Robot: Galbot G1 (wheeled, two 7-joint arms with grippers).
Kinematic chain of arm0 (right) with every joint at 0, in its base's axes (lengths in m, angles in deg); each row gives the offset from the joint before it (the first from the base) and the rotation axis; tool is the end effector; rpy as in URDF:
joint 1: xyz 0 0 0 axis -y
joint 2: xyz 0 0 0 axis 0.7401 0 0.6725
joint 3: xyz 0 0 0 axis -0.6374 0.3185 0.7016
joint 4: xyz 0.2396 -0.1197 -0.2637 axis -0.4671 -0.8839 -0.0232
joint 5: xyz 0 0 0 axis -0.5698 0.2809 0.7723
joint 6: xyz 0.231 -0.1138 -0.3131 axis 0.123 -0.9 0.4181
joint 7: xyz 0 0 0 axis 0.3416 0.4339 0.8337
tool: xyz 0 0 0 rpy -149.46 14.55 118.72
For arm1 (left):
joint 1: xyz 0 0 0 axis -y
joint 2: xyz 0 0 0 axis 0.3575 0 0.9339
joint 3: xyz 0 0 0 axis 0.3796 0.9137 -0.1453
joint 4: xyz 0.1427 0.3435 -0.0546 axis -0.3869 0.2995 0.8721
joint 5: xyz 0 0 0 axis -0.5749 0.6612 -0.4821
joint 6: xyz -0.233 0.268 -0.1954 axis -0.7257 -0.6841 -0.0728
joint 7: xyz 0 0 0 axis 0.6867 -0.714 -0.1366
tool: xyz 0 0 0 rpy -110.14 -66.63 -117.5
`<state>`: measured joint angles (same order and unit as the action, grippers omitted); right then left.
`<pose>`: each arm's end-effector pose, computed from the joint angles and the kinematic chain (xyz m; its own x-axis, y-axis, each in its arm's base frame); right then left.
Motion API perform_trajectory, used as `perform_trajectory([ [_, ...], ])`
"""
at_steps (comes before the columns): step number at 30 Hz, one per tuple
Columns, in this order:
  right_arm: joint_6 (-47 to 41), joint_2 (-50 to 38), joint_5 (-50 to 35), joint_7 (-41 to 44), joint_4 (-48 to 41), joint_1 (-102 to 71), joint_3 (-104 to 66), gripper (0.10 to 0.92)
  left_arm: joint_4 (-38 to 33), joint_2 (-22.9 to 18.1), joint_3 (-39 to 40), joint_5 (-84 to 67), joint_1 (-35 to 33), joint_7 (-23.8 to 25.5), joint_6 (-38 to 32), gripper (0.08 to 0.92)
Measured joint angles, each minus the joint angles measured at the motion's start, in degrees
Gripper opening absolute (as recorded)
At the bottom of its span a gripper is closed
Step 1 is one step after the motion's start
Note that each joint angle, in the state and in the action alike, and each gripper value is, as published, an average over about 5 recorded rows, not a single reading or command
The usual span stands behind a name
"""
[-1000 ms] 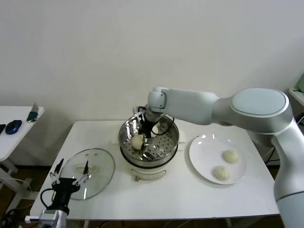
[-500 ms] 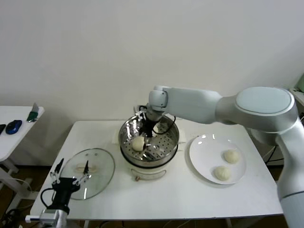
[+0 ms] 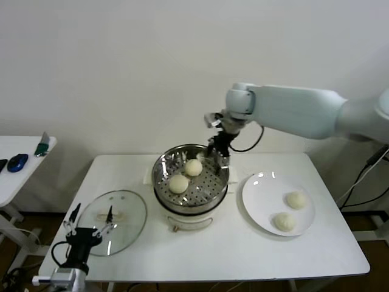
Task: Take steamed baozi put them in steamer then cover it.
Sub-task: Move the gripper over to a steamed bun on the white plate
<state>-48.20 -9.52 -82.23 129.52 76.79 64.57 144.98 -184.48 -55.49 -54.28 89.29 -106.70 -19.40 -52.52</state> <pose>0.6351 0.0408 -0.0305 -0.0633 -0.1999 0.9778 -0.9573 -0.2649 -0.1161 0.1773 0.0989 -0.3236 -0.9913 -0.1035 0.0809 -0.0784 0.9602 0.2680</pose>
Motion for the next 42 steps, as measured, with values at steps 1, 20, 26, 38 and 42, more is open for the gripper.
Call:
perform_trajectory([
  [1, 0.2, -1.3, 1.0, 0.1, 0.8, 0.1, 0.1, 0.823, 0.0, 0.0, 0.0, 0.0, 0.0, -0.1, 0.0, 0.823],
  [20, 2.5, -19.5, 21.5, 1.0, 3.5, -14.2, -4.4, 0.823, -1.4, -1.2, -0.6, 0.3, -1.6, -0.2, 1.3, 0.823],
  [26, 2.7, -20.4, 24.5, 1.0, 2.4, -18.7, -6.1, 0.823, -1.3, -1.6, -0.7, 0.6, -1.8, -0.2, 1.4, 0.823],
  [38, 3.1, -19.6, 27.3, 1.1, 0.4, -23.7, -7.6, 0.823, -0.5, -1.6, -1.3, 0.4, -2.5, -0.1, 1.3, 0.823],
  [42, 3.2, -19.0, 27.8, 1.1, -0.4, -24.8, -8.0, 0.823, -0.3, -1.5, -1.3, 0.4, -2.7, 0.0, 1.2, 0.823],
])
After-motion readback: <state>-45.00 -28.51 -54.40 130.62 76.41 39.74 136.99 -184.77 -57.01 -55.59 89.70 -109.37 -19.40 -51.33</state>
